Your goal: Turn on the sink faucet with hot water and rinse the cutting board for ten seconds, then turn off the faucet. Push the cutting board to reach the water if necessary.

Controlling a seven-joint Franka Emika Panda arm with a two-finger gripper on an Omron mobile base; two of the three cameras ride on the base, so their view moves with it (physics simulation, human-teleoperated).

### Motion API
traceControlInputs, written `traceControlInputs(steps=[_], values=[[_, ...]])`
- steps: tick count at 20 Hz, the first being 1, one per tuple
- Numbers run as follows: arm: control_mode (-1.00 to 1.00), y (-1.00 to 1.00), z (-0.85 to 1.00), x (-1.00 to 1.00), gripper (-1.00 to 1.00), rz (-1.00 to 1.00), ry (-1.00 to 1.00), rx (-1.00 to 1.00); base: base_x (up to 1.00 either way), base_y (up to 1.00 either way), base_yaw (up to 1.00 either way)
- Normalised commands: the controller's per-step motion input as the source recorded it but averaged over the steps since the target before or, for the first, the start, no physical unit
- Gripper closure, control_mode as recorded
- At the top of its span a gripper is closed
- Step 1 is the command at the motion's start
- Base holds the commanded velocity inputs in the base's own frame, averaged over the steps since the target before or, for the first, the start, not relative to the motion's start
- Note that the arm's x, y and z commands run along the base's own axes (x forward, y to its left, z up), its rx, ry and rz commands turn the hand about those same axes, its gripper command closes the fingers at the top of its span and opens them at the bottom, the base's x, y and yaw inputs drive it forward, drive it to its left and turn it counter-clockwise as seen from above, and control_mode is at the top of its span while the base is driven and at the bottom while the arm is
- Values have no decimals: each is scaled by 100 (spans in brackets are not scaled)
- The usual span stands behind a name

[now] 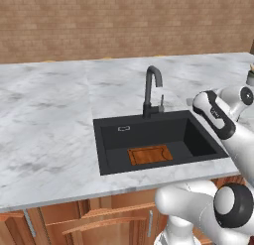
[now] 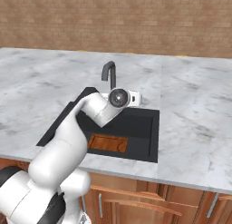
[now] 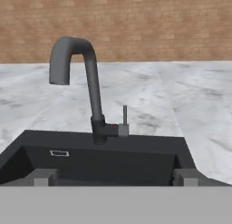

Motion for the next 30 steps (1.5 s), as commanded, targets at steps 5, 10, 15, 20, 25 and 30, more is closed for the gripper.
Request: traceControlInputs(steps=[5,10,15,20,25,30], values=[[-100,0,-19,28,-100,1,-6,0,0,0,0],[-100,0,-28,22,-100,1,-7,0,0,0,0],[-100,0,-24,23,-100,0,-8,0,0,0,0],[-100,0,-23,25,-100,0,-5,0,0,0,0],[-100,0,-22,21,-100,0,-5,0,0,0,0],[-100,0,-15,28,-100,0,-3,0,0,0,0]])
